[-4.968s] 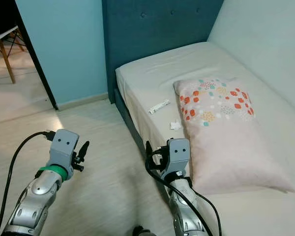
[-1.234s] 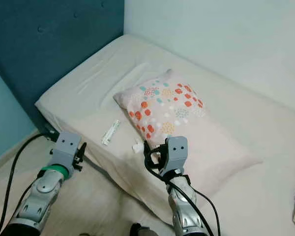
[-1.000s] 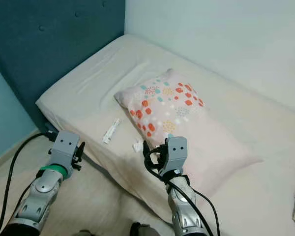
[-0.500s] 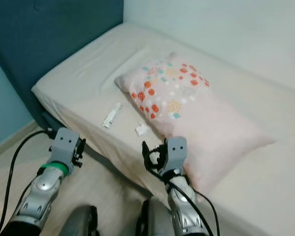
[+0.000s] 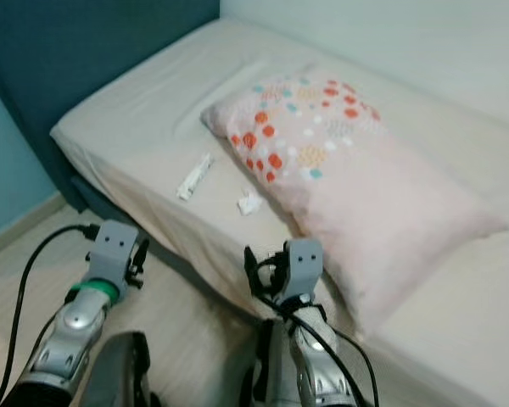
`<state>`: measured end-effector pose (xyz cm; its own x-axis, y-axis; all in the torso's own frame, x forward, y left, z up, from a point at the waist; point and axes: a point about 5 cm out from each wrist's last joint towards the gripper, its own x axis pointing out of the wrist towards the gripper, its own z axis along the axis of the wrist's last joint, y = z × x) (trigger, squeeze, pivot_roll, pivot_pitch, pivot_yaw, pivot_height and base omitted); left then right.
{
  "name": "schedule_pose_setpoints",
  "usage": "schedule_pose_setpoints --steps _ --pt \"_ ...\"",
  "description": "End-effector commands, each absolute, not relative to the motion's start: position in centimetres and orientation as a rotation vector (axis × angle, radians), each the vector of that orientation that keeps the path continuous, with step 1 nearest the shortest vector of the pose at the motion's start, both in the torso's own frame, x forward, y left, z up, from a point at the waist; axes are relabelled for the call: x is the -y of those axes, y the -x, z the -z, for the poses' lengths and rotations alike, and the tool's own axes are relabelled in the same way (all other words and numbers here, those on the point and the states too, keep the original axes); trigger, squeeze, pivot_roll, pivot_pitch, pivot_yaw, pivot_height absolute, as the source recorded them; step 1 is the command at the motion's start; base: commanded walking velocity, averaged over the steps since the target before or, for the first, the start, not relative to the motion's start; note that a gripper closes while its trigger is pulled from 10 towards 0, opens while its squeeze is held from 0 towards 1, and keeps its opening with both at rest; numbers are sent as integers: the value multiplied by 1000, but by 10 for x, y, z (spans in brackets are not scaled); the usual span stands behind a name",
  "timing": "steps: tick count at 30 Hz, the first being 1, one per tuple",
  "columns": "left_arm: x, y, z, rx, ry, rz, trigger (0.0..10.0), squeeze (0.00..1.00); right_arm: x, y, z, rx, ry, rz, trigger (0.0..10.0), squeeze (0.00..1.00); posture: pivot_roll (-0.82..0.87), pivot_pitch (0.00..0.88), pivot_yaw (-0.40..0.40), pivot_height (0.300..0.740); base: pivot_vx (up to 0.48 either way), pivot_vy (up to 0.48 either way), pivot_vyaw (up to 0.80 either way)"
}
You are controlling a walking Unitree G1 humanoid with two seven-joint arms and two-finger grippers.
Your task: Clean up the room
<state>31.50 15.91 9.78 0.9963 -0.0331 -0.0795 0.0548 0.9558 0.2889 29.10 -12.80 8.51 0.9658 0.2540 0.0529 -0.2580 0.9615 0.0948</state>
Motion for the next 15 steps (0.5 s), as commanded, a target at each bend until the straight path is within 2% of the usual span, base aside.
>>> schedule_pose_setpoints --steps 1,6,11,15 --pt "-154 -320 -99 -68 -280 45 10000 0 128 -289 -84 35 -120 -266 10000 0 62 157 -22 541 0 0 0" --pt "-149 -329 -104 -50 -267 48 10000 0 126 -289 -85 44 -122 -277 10000 0 56 161 -21 541 0 0 0" --pt "-132 -354 -124 -8 -244 86 10000 0 122 -295 -97 97 -95 -303 10000 0 23 186 -8 541 0 0 0" --pt "-114 -376 -139 -16 -242 160 10000 0 119 -313 -121 185 -67 -289 10000 0 -10 226 11 541 0 0 0"
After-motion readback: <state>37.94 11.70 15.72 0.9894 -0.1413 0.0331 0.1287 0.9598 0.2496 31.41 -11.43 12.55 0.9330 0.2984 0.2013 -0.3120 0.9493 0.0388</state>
